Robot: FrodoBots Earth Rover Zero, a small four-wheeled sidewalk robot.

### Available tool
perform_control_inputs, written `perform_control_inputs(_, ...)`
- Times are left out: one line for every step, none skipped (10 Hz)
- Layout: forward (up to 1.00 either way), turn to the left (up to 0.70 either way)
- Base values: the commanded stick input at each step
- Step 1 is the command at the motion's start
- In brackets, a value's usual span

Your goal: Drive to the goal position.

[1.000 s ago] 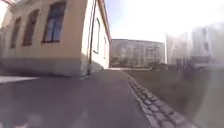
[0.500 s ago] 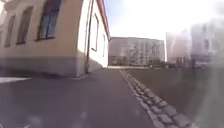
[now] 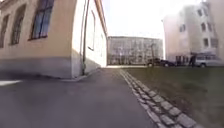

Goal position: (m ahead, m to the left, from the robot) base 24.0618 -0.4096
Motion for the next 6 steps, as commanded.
perform_control_inputs(0.85,0.00)
perform_control_inputs(0.85,0.00)
perform_control_inputs(0.85,0.00)
perform_control_inputs(0.85,0.00)
perform_control_inputs(0.85,0.00)
perform_control_inputs(0.85,0.00)
